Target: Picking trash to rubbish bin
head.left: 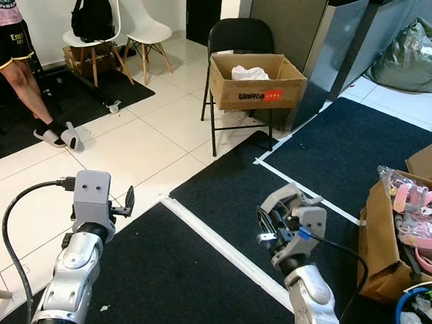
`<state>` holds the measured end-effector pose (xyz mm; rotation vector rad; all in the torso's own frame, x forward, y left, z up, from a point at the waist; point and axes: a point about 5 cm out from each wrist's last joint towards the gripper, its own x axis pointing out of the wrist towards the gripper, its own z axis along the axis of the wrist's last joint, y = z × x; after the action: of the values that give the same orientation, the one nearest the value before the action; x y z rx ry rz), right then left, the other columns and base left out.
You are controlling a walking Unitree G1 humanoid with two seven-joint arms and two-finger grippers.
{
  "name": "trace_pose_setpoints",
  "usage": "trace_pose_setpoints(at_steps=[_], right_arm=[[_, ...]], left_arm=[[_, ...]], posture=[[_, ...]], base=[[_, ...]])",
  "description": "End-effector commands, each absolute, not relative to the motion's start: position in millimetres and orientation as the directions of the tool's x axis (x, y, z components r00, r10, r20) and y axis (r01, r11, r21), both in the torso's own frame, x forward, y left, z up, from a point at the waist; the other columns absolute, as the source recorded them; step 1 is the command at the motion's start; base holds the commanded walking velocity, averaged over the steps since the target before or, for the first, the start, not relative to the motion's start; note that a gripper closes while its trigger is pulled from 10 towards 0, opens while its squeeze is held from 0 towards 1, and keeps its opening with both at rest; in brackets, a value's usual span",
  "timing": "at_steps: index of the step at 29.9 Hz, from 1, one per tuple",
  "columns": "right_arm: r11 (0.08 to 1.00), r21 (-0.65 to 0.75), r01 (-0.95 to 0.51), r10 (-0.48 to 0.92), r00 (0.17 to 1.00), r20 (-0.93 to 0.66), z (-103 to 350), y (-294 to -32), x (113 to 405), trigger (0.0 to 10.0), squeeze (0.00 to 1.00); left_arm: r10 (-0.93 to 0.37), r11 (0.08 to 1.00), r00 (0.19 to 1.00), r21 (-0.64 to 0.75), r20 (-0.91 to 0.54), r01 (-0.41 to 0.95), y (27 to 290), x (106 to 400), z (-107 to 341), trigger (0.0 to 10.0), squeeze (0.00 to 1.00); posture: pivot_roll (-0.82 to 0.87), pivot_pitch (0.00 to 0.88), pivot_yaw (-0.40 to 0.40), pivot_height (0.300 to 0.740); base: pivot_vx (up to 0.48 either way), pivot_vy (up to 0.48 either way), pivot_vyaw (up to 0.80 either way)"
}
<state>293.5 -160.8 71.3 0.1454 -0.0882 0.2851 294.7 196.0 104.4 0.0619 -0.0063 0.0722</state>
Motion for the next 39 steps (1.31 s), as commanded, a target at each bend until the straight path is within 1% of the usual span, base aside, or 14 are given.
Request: trace_pose_setpoints(at_steps=[1,10,22,27,32,39], right_arm=[[0.948,0.136,-0.287,0.275,0.956,0.103,68,-160,291,10.0,0.00],[0.951,0.154,-0.270,0.255,0.961,0.107,65,-159,289,10.0,0.00],[0.949,0.140,-0.283,0.275,0.958,0.079,63,-158,289,10.0,0.00],[0.949,0.105,-0.297,0.296,0.955,0.029,55,-158,285,10.0,0.00],[0.950,0.096,-0.298,0.297,0.955,0.020,55,-161,285,10.0,0.00],[0.949,0.067,-0.308,0.308,0.951,0.011,55,-162,285,10.0,0.00]], left_arm=[[0.063,0.995,0.998,0.071,0.004,-0.063,195,295,103,10.0,0.00],[0.035,0.997,0.999,0.061,0.017,-0.036,189,298,105,10.0,0.00],[0.027,0.998,0.999,0.054,0.022,-0.029,186,300,106,10.0,0.00],[0.033,0.997,0.999,0.066,0.002,-0.033,189,297,102,10.0,0.00],[0.026,0.996,1.000,0.088,-0.007,-0.026,188,300,102,10.0,0.00],[0.032,0.996,0.999,0.082,-0.009,-0.031,187,298,100,10.0,0.00]], posture=[[0.01,0.027,0.024,0.740],[0.00,0.018,0.025,0.740],[-0.01,0.021,0.010,0.740],[-0.02,0.031,0.017,0.740],[-0.01,0.047,0.004,0.740],[-0.02,0.060,-0.007,0.740]], base=[[0.000,0.000,0.00],[0.000,0.000,0.00],[0.000,0.000,0.00],[0.000,0.000,0.00],[0.000,0.000,0.00],[0.035,0.000,0.00]])
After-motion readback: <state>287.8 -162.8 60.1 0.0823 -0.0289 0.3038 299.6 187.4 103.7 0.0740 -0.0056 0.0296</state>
